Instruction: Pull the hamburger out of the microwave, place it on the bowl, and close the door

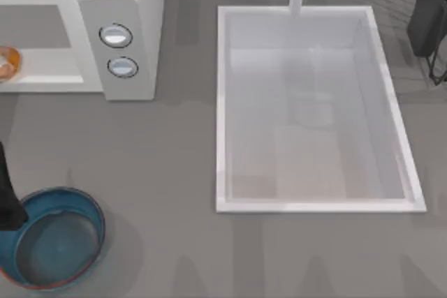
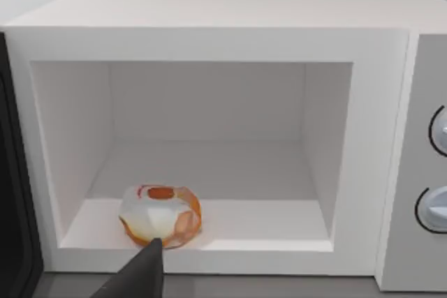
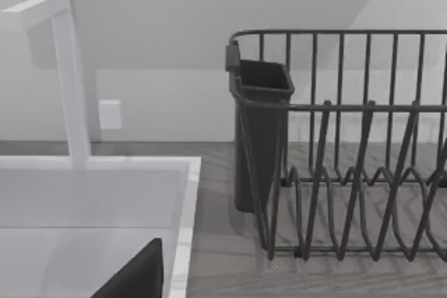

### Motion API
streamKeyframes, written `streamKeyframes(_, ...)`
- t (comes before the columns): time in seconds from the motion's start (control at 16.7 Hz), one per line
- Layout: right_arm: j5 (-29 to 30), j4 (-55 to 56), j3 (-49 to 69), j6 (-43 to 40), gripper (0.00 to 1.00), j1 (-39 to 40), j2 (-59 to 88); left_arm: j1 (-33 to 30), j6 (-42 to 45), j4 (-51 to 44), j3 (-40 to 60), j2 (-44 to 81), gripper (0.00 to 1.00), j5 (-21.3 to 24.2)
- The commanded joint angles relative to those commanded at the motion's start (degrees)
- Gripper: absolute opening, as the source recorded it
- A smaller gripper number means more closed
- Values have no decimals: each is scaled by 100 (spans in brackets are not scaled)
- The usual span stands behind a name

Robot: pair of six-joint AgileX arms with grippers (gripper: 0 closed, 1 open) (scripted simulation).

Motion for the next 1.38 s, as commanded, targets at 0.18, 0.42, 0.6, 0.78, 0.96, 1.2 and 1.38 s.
streamKeyframes(0.18, 0, 0, 0, 0, 100, 0, 0, 0, 0, 0, 0, 0, 100, 0)
streamKeyframes(0.42, 0, 0, 0, 0, 100, 0, 0, 0, 0, 0, 0, 0, 100, 0)
streamKeyframes(0.6, 0, 0, 0, 0, 100, 0, 0, 7, 3, 34, 26, 56, 100, 7)
streamKeyframes(0.78, 0, 0, 0, 0, 100, 0, 0, 67, 30, 345, 268, 585, 100, 75)
streamKeyframes(0.96, 0, 0, 0, 0, 100, 0, 0, 179, 79, 922, 716, 1654, 100, 202)
streamKeyframes(1.2, 0, 0, 0, 0, 100, 0, 0, 386, 170, 1986, 1542, 3795, 100, 434)
streamKeyframes(1.38, 0, 0, 0, 0, 100, 0, 0, 564, 249, 2905, 2255, 5725, 100, 635)
